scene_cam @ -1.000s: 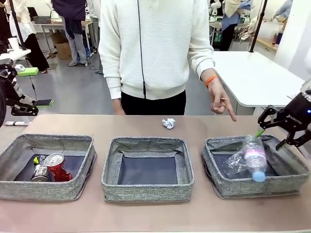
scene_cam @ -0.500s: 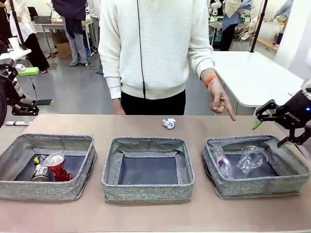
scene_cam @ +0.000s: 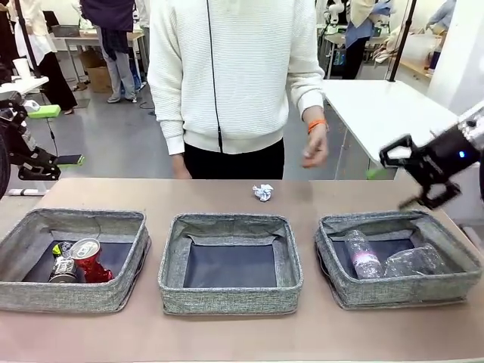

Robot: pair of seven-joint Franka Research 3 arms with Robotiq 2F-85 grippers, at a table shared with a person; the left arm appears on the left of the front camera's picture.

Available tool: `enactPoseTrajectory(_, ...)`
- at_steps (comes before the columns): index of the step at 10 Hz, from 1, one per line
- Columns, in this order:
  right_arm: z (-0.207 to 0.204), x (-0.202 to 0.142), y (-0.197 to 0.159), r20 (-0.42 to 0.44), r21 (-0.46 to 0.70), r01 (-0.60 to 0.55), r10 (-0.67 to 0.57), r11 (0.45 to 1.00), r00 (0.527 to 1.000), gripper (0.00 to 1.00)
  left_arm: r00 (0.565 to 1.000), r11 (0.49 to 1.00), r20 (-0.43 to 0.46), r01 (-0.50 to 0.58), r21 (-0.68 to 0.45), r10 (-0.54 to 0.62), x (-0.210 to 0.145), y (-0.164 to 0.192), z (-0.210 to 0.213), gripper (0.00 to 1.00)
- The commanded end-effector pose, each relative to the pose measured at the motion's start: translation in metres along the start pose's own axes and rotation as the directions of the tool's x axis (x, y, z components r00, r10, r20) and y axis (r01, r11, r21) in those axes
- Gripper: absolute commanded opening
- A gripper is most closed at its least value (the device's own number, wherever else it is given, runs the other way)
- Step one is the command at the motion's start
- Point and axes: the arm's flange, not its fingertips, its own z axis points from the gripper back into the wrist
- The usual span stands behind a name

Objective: Sort the waste into the appropriate baskets.
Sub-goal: Place the picked waste into the Fabric basket indicated by the person.

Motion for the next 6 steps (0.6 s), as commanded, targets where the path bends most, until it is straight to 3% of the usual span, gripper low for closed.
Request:
enactPoseTrajectory(1,0.008,0.0,0.042,-0.26,0.496,-0.1,0.257,0.862,0.931,1.0,1.0,1.0,0.004,0.006,-0.016,-0.006,-0.002,-0.003,-0.001,1.0)
enactPoseTrajectory(2,0.007,0.001,0.056,-0.323,0.571,-0.069,0.302,0.818,0.897,1.0,1.0,1.0,0.004,0.006,-0.016,-0.006,-0.002,-0.003,-0.001,1.0)
enactPoseTrajectory(3,0.007,0.001,0.065,-0.334,0.666,-0.066,0.377,0.743,0.864,1.0,1.0,1.0,0.004,0.006,-0.016,-0.006,-0.002,-0.003,-0.001,1.0)
enactPoseTrajectory(4,0.005,0.001,0.066,-0.335,0.703,-0.065,0.41,0.708,0.849,1.0,1.0,1.0,0.004,0.006,-0.016,-0.006,-0.002,-0.003,-0.001,1.0)
enactPoseTrajectory(6,0.005,-0.003,0.041,-0.294,0.742,-0.129,0.492,0.657,0.819,1.0,1.0,1.0,0.004,0.006,-0.016,-0.006,-0.002,-0.003,-0.001,1.0)
